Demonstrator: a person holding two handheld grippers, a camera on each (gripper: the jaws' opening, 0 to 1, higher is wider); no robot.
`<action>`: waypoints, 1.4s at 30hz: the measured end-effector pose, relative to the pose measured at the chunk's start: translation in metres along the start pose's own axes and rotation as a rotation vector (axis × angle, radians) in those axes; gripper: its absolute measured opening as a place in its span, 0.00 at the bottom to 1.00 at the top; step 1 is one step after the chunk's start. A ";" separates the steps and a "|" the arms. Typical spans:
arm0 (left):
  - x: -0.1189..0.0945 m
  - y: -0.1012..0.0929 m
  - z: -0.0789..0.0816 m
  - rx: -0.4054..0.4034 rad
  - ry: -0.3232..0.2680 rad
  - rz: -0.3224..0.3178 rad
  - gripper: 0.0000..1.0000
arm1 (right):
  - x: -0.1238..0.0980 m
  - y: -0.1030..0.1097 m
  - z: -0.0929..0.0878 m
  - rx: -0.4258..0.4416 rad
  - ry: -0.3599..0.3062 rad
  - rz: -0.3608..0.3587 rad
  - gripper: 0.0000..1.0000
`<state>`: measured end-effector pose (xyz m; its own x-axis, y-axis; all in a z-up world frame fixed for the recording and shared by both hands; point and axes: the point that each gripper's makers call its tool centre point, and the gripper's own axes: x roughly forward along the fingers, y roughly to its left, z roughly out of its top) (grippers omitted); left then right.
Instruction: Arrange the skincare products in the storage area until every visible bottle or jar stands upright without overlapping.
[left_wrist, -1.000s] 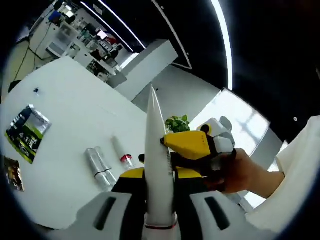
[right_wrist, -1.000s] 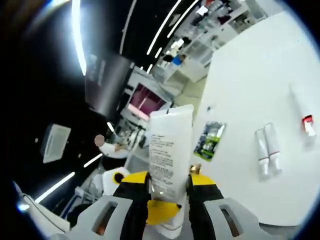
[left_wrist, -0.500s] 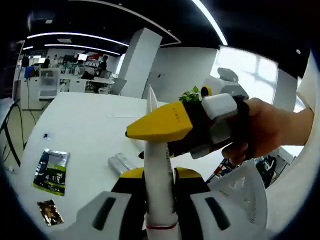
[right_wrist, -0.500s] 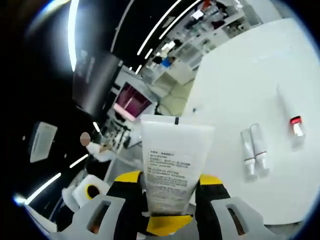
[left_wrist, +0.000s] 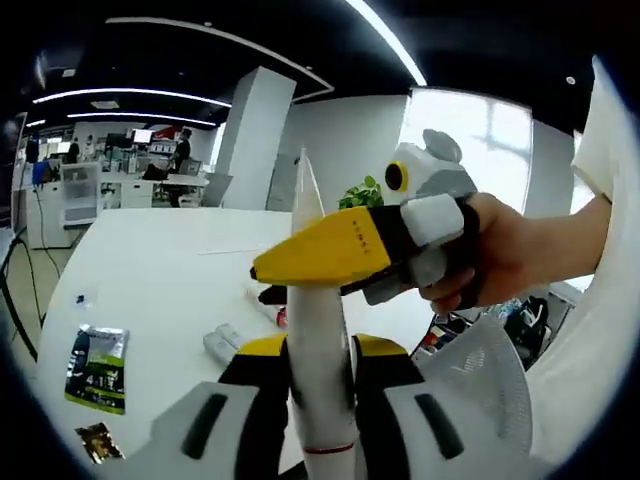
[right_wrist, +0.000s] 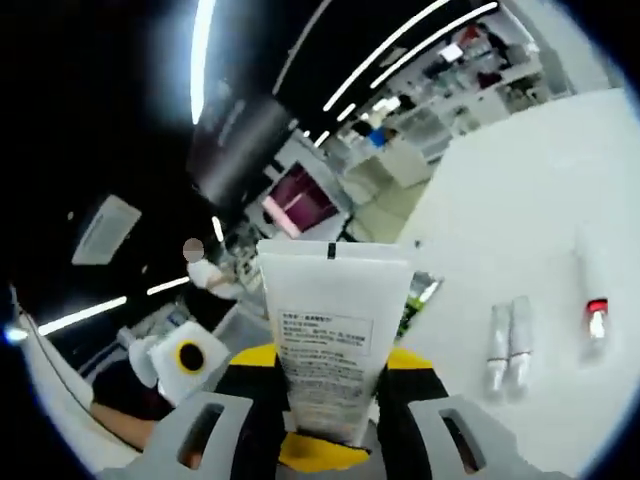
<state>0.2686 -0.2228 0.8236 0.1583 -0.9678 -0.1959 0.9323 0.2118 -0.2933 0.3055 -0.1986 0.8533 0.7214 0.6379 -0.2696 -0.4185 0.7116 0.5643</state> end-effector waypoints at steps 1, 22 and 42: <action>-0.001 -0.001 0.002 -0.015 -0.008 -0.008 0.20 | -0.001 0.004 0.000 -0.042 0.014 0.018 0.31; -0.017 -0.073 0.023 -0.181 -0.089 -0.496 0.36 | -0.038 0.081 -0.006 -0.208 0.141 0.515 0.31; -0.007 -0.010 0.013 -0.092 -0.067 -0.129 0.29 | 0.003 0.044 0.001 -0.145 0.023 0.199 0.32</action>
<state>0.2622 -0.2200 0.8406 0.0632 -0.9940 -0.0889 0.9129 0.0936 -0.3974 0.2899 -0.1660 0.8783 0.6050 0.7749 -0.1829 -0.6271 0.6053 0.4904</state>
